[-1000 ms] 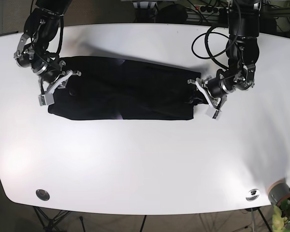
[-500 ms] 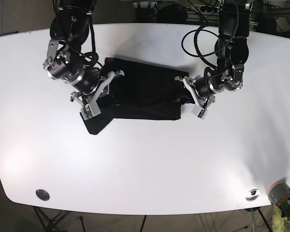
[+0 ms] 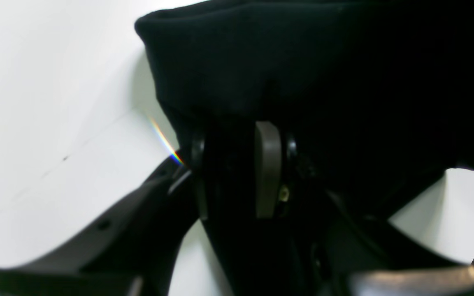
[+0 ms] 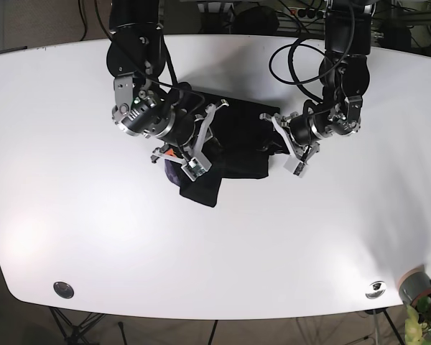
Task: Fold the T-shirt properly
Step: 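Fold the strip again with the right gripper toward the left gripper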
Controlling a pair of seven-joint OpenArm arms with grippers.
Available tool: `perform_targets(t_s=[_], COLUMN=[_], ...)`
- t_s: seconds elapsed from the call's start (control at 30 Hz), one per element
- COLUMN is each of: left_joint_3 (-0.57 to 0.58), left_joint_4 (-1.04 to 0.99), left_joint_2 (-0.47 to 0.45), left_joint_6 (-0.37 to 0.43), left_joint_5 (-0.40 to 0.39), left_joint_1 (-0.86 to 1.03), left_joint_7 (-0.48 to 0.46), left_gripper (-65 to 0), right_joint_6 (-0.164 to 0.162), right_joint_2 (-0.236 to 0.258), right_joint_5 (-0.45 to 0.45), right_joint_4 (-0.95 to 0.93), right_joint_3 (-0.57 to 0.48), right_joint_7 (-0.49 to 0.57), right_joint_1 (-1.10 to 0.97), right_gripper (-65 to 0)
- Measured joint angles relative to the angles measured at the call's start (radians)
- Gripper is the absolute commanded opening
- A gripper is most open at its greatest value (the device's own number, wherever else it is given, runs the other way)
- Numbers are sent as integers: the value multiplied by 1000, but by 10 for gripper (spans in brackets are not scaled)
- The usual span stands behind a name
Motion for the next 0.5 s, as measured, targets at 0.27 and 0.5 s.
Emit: perform_targets(t_s=[0.27,0.5], left_joint_3=[0,-1], left_joint_4=[-1,0], left_joint_2=[-1,0], left_joint_6=[0,0], left_joint_5=[0,0], left_joint_1=[0,0], left_joint_7=[0,2], left_gripper=[-515,-515], right_joint_6=[0,0], right_joint_2=[-3,-9], right_joint_5=[-108,-136], right_joint_4=[-71,-49], right_joint_3=[-71,-158], right_joint_7=[12,8], right_joint_1=[40,43], right_gripper=[-285,-152])
